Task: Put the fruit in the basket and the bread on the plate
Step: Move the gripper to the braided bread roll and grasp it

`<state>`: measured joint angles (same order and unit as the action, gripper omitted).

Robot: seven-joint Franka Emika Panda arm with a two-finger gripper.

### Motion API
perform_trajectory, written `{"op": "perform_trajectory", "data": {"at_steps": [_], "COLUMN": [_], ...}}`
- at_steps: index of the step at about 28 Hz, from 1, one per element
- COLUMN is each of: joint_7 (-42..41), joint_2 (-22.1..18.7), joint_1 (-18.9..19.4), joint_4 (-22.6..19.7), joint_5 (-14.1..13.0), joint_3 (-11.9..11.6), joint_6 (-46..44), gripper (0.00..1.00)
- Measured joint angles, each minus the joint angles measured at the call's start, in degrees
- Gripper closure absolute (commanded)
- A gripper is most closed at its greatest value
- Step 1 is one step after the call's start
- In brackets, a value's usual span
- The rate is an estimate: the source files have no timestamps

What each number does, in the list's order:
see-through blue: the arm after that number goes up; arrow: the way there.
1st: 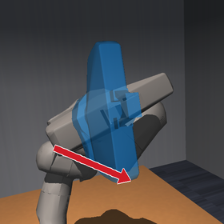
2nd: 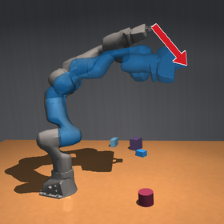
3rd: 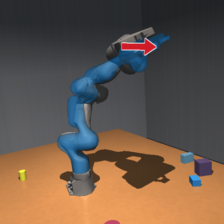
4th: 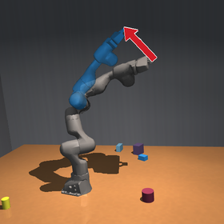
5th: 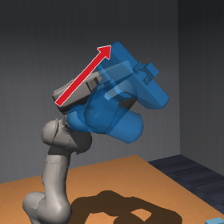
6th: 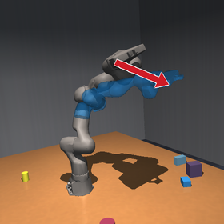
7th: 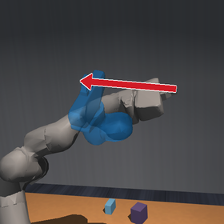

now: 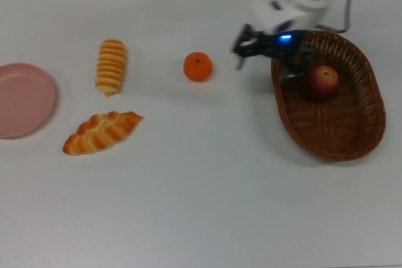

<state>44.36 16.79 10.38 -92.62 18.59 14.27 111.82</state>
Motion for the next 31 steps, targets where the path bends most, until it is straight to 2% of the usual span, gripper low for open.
{"op": "perform_trajectory", "data": {"at_steps": [6, 12, 16, 19, 26, 29, 31], "joint_7": [-7.0, -4.7, 2.9, 5.9, 11.4, 11.5, 11.5], "joint_2": [-1.1, -0.8, -0.7, -0.7, -0.4, 1.9, 5.2], "joint_1": [-12.4, -21.7, -25.0, -26.1, -29.1, -30.1, -30.1], "joint_4": [-0.6, -2.1, -3.0, -3.1, -3.6, -4.1, -4.5], "joint_5": [-2.6, -4.4, -4.5, -4.8, -7.3, -7.5, -7.4], "joint_3": [-0.3, -0.4, -0.4, -0.4, -0.4, -0.4, -0.4], "joint_6": [-1.6, -0.6, 2.8, 3.9, 9.0, 10.1, 14.2], "gripper": [0.0, 0.0, 0.0, 0.0, 0.0, 0.0, 0.0]}}
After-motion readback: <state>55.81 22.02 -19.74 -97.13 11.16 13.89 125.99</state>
